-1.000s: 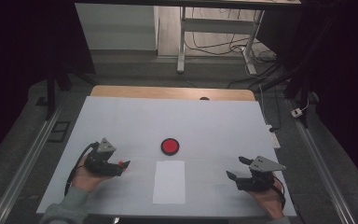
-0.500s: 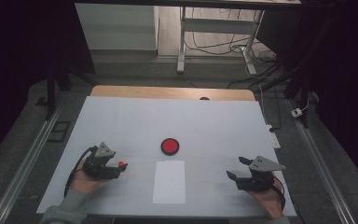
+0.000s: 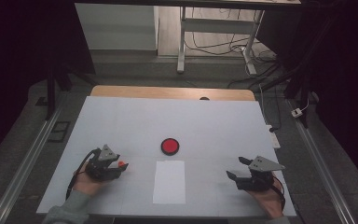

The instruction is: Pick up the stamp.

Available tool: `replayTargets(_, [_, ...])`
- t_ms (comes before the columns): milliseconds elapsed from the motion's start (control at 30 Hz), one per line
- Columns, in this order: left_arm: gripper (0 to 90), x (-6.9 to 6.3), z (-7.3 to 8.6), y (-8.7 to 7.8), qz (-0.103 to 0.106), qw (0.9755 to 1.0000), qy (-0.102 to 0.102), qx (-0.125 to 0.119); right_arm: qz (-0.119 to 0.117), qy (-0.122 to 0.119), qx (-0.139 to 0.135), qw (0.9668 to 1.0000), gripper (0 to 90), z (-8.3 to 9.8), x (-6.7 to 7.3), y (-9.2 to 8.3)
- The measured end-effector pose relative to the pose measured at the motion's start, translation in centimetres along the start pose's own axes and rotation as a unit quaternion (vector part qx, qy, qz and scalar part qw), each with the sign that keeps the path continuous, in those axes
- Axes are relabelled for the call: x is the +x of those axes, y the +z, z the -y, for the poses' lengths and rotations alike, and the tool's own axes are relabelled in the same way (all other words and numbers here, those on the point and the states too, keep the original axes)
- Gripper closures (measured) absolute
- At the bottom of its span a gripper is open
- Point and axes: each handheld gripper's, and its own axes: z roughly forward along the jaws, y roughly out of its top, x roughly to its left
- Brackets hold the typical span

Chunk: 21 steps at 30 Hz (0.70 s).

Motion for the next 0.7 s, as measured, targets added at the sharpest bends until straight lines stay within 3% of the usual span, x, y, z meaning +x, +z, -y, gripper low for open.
replayTargets(433, [67.6,-0.13,0.11,0.27,0.008,0.9999,0.006,0.003,0.003,-0.004,0.006,1.0,24.9,0.08,-0.03,-0.07])
replayTargets(700, [71.7,0.03,0.13,0.25,0.008,0.9999,0.005,0.002,0.004,-0.004,0.006,1.0,25.1,0.08,-0.04,-0.07])
